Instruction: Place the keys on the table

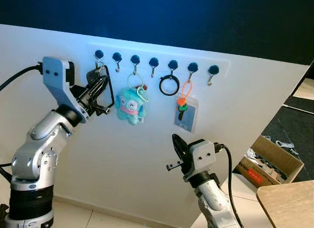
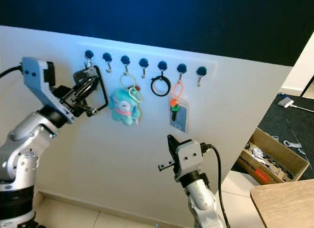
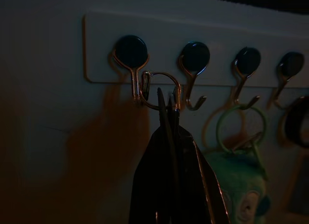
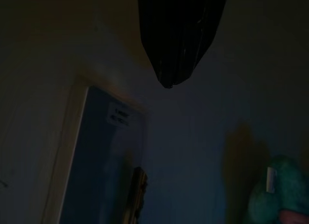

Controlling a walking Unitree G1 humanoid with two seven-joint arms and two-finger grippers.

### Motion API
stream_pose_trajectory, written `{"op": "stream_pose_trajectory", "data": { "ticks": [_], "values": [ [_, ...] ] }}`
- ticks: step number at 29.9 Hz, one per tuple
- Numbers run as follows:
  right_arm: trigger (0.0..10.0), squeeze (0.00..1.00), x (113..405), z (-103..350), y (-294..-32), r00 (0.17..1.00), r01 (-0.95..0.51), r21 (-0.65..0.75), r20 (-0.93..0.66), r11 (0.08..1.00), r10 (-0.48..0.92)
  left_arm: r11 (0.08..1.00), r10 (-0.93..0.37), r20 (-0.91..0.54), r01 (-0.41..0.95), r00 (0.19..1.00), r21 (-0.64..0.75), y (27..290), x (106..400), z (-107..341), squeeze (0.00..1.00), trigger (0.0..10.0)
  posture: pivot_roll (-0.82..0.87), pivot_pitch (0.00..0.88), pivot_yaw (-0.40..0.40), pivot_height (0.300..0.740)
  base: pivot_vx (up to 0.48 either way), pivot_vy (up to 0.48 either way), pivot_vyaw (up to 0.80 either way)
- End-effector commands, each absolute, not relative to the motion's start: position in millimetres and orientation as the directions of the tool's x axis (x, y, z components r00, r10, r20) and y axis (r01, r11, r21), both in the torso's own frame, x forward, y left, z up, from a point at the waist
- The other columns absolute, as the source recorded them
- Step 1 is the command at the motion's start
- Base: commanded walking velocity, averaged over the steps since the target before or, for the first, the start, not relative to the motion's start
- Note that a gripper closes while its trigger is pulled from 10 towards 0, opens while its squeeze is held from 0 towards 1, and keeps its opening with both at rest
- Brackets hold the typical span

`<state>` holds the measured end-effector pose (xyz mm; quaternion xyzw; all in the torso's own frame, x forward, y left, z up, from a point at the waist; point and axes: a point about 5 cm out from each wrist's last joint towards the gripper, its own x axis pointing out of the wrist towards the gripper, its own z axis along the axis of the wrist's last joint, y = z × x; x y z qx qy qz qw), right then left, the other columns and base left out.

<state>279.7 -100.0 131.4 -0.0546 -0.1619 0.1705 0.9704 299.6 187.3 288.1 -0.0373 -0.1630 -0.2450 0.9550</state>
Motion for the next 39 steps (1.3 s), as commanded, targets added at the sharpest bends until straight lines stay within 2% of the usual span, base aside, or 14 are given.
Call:
{"op": "stream_pose_trajectory", "data": {
  "ticks": [1,7,14,17,21,30,35,39],
  "values": [
    [10.0,0.00,278.3,125.9,-100.6,0.898,-0.316,-0.152,0.271,0.936,0.347,0.857,-0.490,0.349,0.515,0.799,0.022,181.3,294.9,293.8,0.00,10.0,0.20,0.087,-0.030,0.740,0.000,0.000,0.00],
    [10.0,0.00,277.5,125.4,-99.6,0.897,-0.319,-0.150,0.271,0.936,0.349,0.884,-0.453,0.329,0.466,0.829,0.041,190.3,295.2,293.4,0.00,10.0,0.21,0.088,-0.030,0.740,0.000,0.000,0.00],
    [10.0,0.00,277.5,125.5,-98.4,0.896,-0.322,-0.149,0.272,0.935,0.352,0.920,-0.389,0.152,0.375,0.909,0.114,202.8,302.2,263.2,0.00,10.0,0.21,0.087,-0.029,0.740,0.000,0.000,0.00],
    [10.0,0.00,277.6,125.6,-98.6,0.896,-0.322,-0.149,0.272,0.935,0.351,0.927,-0.369,0.125,0.355,0.921,0.119,208.1,302.6,256.2,0.00,10.0,0.21,0.087,-0.027,0.740,0.000,0.000,0.00],
    [10.0,0.00,277.5,125.5,-98.9,0.896,-0.321,-0.149,0.272,0.935,0.351,0.930,-0.361,0.131,0.348,0.923,0.115,209.4,302.4,257.3,0.00,10.0,0.21,0.087,-0.028,0.740,0.000,0.000,0.00],
    [10.0,0.00,276.5,125.0,-98.3,0.895,-0.325,-0.149,0.270,0.934,0.355,0.950,-0.312,0.291,0.305,0.905,0.069,219.8,301.6,300.6,0.00,10.0,0.21,0.090,-0.025,0.740,0.000,0.000,0.00],
    [10.0,0.00,275.9,124.3,-98.1,0.897,-0.324,-0.147,0.268,0.935,0.352,0.918,-0.389,0.344,0.392,0.855,0.064,215.6,292.5,311.3,0.00,10.0,0.21,0.092,-0.022,0.740,0.000,0.000,0.00],
    [10.0,0.00,275.6,124.0,-98.1,0.897,-0.323,-0.145,0.268,0.935,0.351,0.877,-0.474,0.320,0.471,0.821,0.090,209.9,284.3,307.7,0.00,10.0,0.21,0.094,-0.021,0.740,0.000,0.000,0.00]
  ]
}}
